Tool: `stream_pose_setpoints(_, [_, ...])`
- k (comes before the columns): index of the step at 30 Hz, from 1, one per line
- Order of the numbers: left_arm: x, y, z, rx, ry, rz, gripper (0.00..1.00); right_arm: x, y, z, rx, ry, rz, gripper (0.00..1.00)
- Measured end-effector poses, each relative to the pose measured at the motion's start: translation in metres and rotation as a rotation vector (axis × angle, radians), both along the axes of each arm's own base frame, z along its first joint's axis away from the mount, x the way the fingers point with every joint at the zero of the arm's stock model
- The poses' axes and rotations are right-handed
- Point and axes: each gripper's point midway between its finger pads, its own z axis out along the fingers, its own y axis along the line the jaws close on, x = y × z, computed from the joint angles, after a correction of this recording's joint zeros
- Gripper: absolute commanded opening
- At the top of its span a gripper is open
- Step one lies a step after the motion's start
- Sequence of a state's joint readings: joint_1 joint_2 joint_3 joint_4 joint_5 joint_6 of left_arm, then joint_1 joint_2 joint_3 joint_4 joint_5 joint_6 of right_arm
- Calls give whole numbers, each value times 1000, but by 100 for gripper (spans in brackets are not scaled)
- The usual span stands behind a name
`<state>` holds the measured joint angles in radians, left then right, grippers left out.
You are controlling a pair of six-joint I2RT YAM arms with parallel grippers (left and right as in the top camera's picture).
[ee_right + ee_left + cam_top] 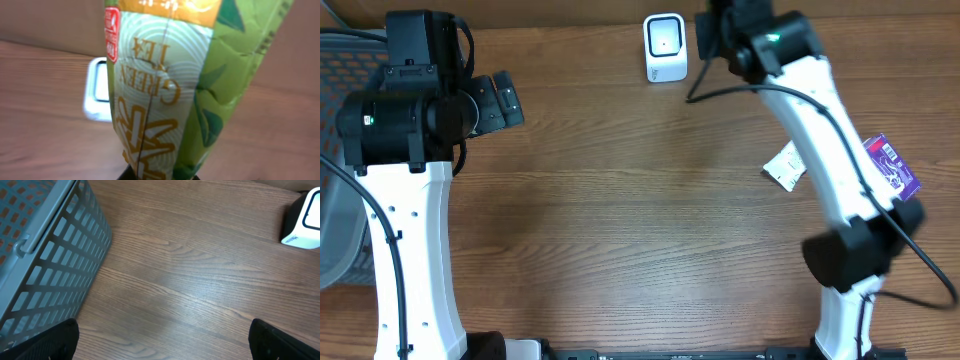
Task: Scan the item barcode
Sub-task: 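Lift the green pouch and hold its barcode before the scanner, then carry the green pouch right and drop it beside the other items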
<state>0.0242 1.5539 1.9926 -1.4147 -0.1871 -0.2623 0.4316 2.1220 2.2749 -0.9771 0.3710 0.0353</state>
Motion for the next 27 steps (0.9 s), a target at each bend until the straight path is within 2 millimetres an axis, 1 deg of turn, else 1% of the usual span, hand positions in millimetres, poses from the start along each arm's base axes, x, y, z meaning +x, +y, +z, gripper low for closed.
stream_pose_setpoints(1, [0, 0, 0, 0, 0, 1, 100, 13, 2, -15, -55, -12, -5, 4])
stream_pose_setpoints(2, [0, 0, 0, 0, 0, 0, 100, 22, 4, -27, -91, -18, -4, 4])
stream_pose_setpoints(3, [0, 0, 0, 0, 0, 0, 100, 32, 6, -44, -140, -19, -1, 4])
stream_pose_setpoints(4, [0, 0, 0, 0, 0, 0, 100, 44, 10, -65, -196, -23, 6, 4])
stream_pose_setpoints(5, [0, 0, 0, 0, 0, 0, 100, 51, 11, -79, -229, -23, 10, 4])
stream_pose_setpoints(6, [0, 0, 0, 0, 0, 0, 100, 58, 14, -98, -285, -20, 22, 4])
stream_pose_setpoints(7, [0, 0, 0, 0, 0, 0, 100, 65, 16, -115, -335, -18, 34, 4])
stream_pose_setpoints(9, [0, 0, 0, 0, 0, 0, 99, 72, 19, -142, -428, -9, 63, 4])
stream_pose_setpoints(11, [0, 0, 0, 0, 0, 0, 99, 72, 22, -159, -523, 17, 114, 4])
stream_pose_setpoints(14, [0, 0, 0, 0, 0, 0, 100, 69, 26, -171, -654, 50, 194, 4])
stream_pose_setpoints(17, [0, 0, 0, 0, 0, 0, 100, 69, 28, -169, -740, 50, 226, 4])
stream_pose_setpoints(21, [0, 0, 0, 0, 0, 0, 100, 68, 27, -167, -798, 56, 239, 4])
stream_pose_setpoints(27, [0, 0, 0, 0, 0, 0, 100, 68, 24, -165, -834, 62, 239, 4])
